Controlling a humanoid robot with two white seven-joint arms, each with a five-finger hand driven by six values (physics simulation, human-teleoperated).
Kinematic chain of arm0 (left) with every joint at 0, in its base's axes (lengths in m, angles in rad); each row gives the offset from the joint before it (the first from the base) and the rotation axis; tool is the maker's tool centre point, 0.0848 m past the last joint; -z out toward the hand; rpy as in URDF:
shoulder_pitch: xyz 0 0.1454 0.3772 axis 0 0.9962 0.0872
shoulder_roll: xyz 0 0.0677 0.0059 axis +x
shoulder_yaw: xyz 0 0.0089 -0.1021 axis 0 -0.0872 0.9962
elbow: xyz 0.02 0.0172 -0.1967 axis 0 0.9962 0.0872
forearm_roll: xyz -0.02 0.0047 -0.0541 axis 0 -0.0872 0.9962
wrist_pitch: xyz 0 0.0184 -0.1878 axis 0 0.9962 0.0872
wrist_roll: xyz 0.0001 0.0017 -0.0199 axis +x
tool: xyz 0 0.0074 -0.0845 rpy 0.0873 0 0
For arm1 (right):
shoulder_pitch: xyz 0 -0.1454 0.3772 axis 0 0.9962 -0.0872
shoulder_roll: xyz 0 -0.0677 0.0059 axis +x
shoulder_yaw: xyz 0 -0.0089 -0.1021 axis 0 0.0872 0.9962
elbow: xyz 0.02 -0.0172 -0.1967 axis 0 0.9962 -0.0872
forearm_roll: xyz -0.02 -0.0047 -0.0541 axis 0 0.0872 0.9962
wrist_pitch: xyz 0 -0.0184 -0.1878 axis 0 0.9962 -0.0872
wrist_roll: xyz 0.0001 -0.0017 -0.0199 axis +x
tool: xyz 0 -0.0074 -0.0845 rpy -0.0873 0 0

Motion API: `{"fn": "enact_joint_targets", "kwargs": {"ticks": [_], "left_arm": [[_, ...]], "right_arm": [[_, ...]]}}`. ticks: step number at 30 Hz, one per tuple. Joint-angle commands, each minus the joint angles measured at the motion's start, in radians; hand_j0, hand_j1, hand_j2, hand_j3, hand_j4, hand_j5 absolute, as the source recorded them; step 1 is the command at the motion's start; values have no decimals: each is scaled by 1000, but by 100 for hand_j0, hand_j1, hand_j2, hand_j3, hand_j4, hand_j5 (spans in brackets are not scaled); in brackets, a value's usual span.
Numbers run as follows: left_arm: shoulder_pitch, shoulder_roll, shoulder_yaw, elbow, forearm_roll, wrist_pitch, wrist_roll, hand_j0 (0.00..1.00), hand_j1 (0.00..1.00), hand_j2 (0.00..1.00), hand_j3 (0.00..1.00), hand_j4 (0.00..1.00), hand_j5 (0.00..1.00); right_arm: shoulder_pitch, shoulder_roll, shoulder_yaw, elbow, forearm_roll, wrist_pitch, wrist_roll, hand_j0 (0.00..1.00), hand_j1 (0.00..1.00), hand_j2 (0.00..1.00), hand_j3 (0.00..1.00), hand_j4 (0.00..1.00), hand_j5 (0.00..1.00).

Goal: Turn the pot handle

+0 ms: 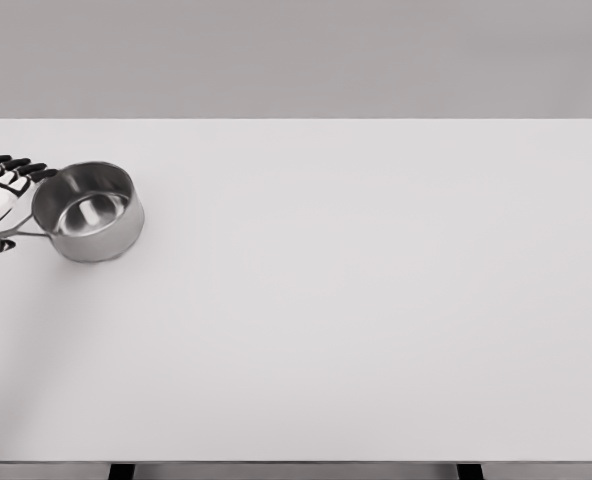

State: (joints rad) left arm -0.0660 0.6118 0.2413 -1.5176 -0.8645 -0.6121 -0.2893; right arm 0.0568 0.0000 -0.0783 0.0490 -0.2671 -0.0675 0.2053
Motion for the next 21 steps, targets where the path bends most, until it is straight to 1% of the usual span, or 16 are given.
{"fn": "enact_joint_targets", "kwargs": {"ticks": [1,4,7,10,14,15,18,21], "left_arm": [[-2,2,-3,23,6,1,1,100,100,100,100,100,100],[-5,2,-5,33,6,1,1,100,100,100,100,100,100],[-23,2,-8,48,6,1,1,100,100,100,100,100,100],[-48,2,-14,80,6,1,1,100,100,100,100,100,100],[-64,2,-28,102,6,1,1,100,100,100,100,100,100],[-74,0,-30,112,6,1,1,100,100,100,100,100,100],[-124,0,-77,163,4,1,1,100,100,100,100,100,100],[-153,0,-96,208,4,1,1,100,100,100,100,100,100]], "right_arm": [[0,0,0,0,0,0,0,100,100,100,100,100,100],[0,0,0,0,0,0,0,100,100,100,100,100,100],[0,0,0,0,0,0,0,100,100,100,100,100,100],[0,0,0,0,0,0,0,100,100,100,100,100,100],[0,0,0,0,0,0,0,100,100,100,100,100,100],[0,0,0,0,0,0,0,100,100,100,100,100,100],[0,0,0,0,0,-2,0,100,100,100,100,100,100],[0,0,0,0,0,0,0,100,100,100,100,100,100]]}}
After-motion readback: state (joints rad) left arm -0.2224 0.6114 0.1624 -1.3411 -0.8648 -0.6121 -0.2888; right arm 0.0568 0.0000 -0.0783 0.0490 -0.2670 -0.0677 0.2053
